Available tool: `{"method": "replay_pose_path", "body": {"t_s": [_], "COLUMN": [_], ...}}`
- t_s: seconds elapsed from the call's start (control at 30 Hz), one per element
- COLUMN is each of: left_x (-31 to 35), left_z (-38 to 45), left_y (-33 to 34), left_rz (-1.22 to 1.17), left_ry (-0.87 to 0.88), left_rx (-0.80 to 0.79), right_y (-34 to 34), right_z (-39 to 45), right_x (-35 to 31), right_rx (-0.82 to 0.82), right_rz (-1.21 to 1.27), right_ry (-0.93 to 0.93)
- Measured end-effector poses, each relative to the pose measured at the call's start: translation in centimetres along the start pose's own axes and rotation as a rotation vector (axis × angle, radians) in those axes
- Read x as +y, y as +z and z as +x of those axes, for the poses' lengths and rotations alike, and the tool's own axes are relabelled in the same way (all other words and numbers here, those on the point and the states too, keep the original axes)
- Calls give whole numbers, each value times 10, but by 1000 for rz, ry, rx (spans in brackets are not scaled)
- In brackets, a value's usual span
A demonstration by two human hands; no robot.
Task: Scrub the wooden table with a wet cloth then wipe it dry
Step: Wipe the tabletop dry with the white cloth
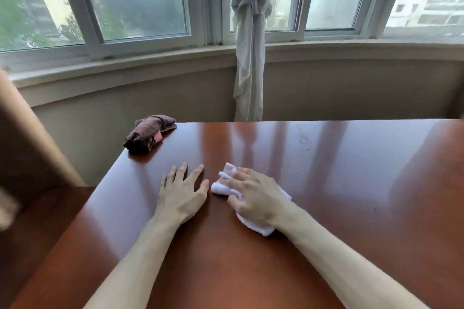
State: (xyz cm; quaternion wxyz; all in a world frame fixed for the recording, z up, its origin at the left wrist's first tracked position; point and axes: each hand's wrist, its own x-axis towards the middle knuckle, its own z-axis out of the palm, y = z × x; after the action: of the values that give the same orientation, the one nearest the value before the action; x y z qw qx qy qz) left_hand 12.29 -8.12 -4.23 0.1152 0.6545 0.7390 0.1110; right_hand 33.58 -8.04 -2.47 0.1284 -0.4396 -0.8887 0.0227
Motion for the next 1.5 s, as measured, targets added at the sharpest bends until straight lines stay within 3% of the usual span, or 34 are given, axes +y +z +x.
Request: {"method": "replay_pose_path", "body": {"t_s": [0.1, 0.17, 0.3, 0.63, 0.8, 0.97, 1.13, 1.33, 1.5], "left_x": [-11, -23, -44, -55, -51, -50, -47, -57, -89], "left_z": [10, 7, -23, -33, -34, -34, -34, -22, -42], "left_y": [-10, -15, -19, -9, -10, -13, -17, -38, -39], "left_rz": [-106, -47, 119, 52, 39, 44, 23, -231, -17], "left_ry": [27, 52, 5, -43, -64, -80, -66, -53, -63], "left_rx": [-5, 54, 75, 133, 161, 125, 99, 41, 138], "right_y": [4, 4, 0, 23, 31, 28, 22, 27, 31], "right_z": [-50, -59, -27, 194, 256, 218, 115, -2, 23], "right_x": [-52, -63, -56, 71, 122, 92, 12, -98, -115], "right_rx": [42, 20, -41, -170, -95, -99, -114, 16, -39], "right_rz": [55, 95, 169, 65, 29, -4, 18, 113, 199], "right_ry": [-115, -180, -137, 119, 295, 150, -47, -341, -323]}}
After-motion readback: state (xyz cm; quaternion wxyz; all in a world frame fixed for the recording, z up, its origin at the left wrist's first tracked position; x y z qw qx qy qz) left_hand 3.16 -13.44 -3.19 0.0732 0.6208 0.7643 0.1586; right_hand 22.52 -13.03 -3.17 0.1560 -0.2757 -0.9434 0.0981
